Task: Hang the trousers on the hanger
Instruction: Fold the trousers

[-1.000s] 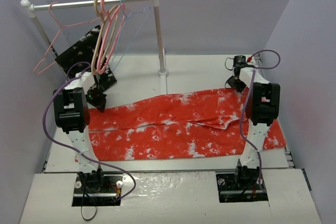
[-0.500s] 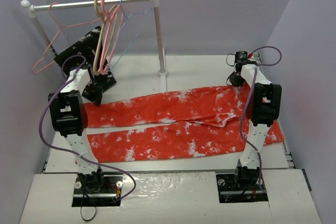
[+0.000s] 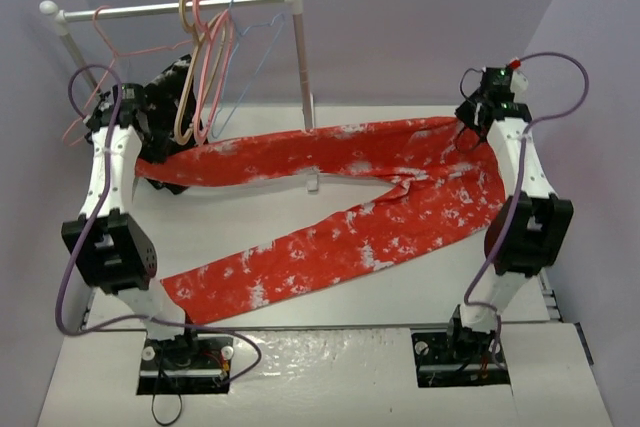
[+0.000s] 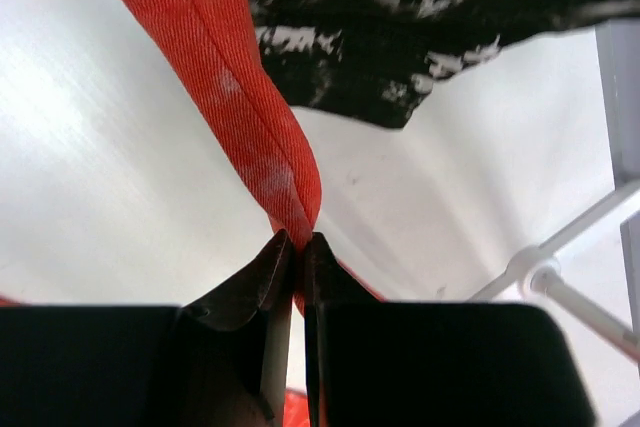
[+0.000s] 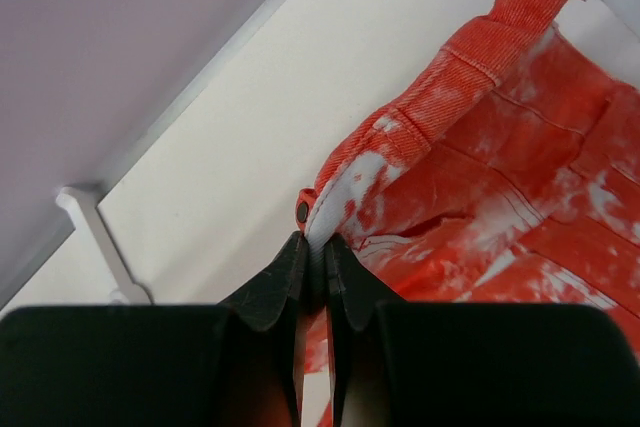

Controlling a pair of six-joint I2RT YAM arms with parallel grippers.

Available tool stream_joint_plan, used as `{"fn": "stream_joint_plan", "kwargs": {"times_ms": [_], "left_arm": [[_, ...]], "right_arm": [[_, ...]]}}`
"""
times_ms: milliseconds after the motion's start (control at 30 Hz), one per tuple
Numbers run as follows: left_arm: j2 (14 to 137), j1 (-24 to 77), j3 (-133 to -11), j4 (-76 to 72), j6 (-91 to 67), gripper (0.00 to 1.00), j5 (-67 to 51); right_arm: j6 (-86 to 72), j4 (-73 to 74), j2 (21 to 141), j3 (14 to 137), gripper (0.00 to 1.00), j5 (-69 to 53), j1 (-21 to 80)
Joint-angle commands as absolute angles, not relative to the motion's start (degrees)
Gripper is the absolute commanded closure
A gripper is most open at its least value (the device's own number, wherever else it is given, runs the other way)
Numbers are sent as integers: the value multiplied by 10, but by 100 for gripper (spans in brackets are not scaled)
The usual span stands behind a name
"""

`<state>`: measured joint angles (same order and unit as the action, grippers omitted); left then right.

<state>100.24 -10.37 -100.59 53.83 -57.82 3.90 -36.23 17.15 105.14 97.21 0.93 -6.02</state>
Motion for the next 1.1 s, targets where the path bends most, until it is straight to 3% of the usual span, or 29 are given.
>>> {"fn": "stream_joint_plan", "kwargs": {"times_ms": [0,367,633,833,1067], "left_arm": [[865,-111,-896,483,-554,100,31],[584,-90,-625,451,-502,100,-18],[534,-63,-540,439,-503,100,-10],[637,-64,-617,385,-494,100,-18],[772,-67,-826,360,-485,100,-13]], "right_arm": [[-380,91,922,869,100,-19,-106],[-356,23,806,648,100,-28,-186],[-390,14,776,546,100,-11,-196],[-373,6,869,677,100,-62,-186],[-343,7,1031,943,100,-115,-132]]}}
